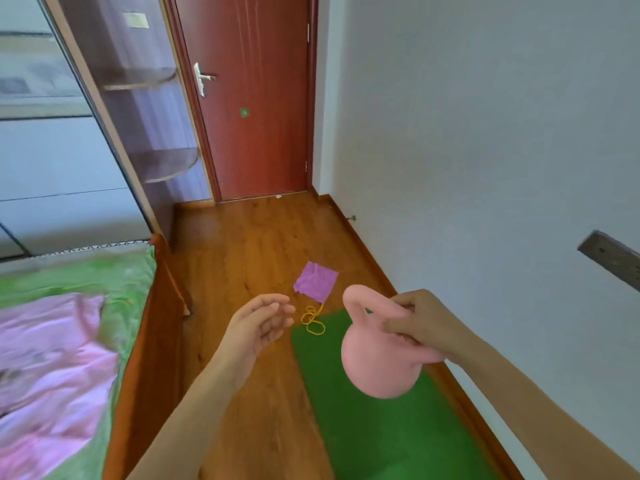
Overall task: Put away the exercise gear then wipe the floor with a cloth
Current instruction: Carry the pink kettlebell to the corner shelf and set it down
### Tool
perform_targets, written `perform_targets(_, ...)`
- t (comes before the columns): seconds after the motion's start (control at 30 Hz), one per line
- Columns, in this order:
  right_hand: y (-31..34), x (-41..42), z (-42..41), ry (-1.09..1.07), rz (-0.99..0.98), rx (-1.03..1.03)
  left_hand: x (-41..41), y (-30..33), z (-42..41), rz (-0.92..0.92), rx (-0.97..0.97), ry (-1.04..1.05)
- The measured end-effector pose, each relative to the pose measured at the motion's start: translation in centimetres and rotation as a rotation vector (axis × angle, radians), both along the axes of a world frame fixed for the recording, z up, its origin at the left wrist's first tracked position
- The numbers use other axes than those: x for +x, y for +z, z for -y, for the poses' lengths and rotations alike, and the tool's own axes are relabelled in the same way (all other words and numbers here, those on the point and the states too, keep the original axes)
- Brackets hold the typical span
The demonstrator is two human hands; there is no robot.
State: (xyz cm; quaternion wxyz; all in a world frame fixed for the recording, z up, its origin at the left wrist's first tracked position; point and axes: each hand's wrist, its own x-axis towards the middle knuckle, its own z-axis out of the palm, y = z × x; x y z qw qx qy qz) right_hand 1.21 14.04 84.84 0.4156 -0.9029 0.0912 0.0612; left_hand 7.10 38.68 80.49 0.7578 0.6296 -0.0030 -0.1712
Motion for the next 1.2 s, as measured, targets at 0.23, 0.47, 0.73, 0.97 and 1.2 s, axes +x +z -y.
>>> perform_targets(0.23,-1.7,7.2,-6.4,0.214,-0.007,0.049,2.8,-1.6,-7.6,-0.027,-0.009,0.201)
perform_targets(0.47,-2.6,16.6,-12.7,0.323,-0.027,0.040,11.6,-1.8,-15.0,-0.027,-0.107,0.273)
perform_targets(0.73,-2.8,28.5,-18.7,0.303,0.008,0.059,22.2,-1.5,-21.3,0.011,-0.053,0.292)
perform_targets(0.97,-2.6,39.3,-20.9,0.310,0.008,0.089,31.9,-1.9,-22.8,-0.014,-0.025,0.309)
perform_targets(1.2,-4.0,52.5,-21.4,0.368,-0.062,0.099,43.8,-2.4,-21.3,-0.013,-0.010,0.371)
